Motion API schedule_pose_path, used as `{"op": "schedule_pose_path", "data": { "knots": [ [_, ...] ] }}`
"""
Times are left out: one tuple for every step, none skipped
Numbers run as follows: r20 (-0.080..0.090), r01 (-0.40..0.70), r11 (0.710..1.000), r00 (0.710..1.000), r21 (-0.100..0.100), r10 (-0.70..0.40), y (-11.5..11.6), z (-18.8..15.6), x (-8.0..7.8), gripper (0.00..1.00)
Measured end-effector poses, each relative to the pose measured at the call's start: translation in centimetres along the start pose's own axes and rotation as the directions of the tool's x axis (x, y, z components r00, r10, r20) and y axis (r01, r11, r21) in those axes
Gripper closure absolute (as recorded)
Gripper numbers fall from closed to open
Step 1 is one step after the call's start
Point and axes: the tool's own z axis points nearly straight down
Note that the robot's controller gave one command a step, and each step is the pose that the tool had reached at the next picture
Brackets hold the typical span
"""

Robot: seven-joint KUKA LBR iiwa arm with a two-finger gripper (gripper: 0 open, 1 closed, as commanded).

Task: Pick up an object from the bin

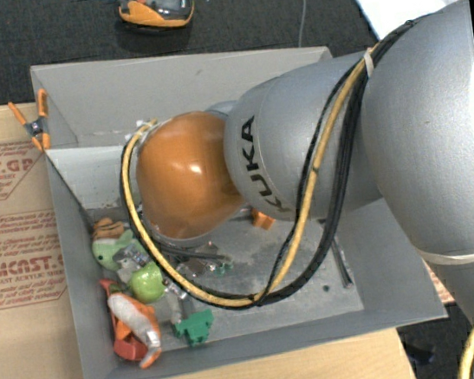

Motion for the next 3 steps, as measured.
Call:
{"op": "schedule_pose_path", "data": {
  "knots": [
    [-0.003, 0.225, 0.974, 0.974, -0.002, -0.225, 0.1, 2.1, 0.9, 0.0],
    [-0.002, 0.169, 0.986, 0.986, -0.002, -0.169, 0.6, -5.7, 0.2, 0.0],
    [0.001, 0.379, 0.925, 0.925, -0.001, -0.379, 0.9, -4.6, 1.6, 0.0]
  ]
}}
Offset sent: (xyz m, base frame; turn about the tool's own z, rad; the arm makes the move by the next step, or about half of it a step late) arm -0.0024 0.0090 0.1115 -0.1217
